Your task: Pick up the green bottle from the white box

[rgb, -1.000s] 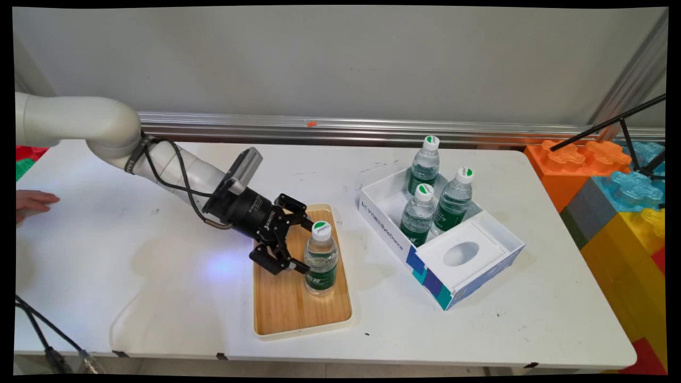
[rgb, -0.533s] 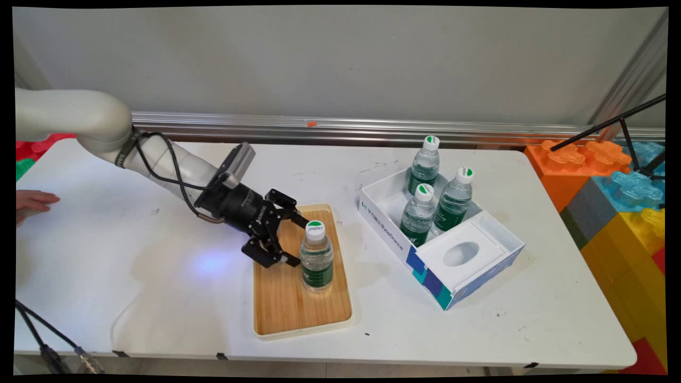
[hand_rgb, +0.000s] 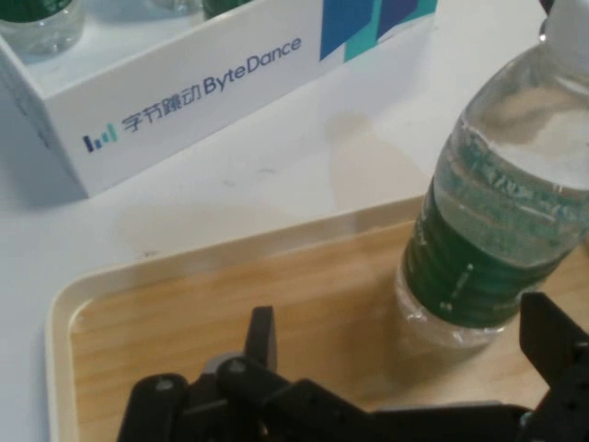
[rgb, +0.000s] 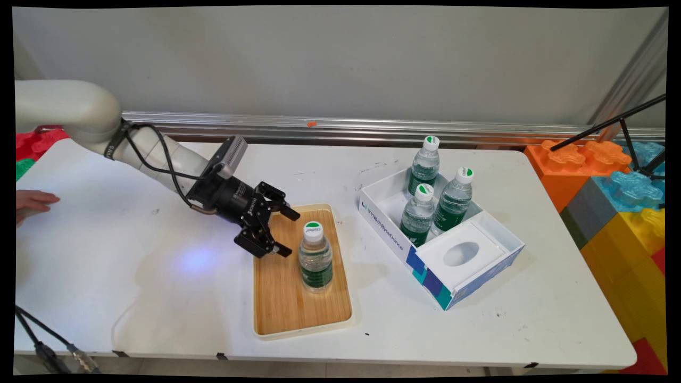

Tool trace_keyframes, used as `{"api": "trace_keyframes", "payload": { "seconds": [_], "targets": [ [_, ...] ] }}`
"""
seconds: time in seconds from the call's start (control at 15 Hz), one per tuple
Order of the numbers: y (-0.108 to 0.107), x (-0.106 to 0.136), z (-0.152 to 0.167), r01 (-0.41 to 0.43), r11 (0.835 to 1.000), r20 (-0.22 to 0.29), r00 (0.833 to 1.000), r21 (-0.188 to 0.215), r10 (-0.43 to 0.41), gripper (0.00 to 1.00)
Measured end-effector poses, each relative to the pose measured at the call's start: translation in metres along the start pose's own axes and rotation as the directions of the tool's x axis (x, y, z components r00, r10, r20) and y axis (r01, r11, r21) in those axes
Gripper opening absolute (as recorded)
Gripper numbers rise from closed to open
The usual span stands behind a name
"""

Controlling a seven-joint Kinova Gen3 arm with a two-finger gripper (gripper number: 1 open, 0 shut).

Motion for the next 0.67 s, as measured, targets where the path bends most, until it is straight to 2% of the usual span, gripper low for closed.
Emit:
{"api": "trace_keyframes", "payload": {
  "seconds": [0.33, 0.67],
  "targets": [
    [-0.002, 0.009, -0.006, 0.012, 1.0, -0.028, 1.0, 0.004, -0.012, 1.0],
    [-0.003, 0.028, -0.01, 0.003, 1.0, -0.099, 0.995, 0.001, -0.003, 1.0]
  ]
}}
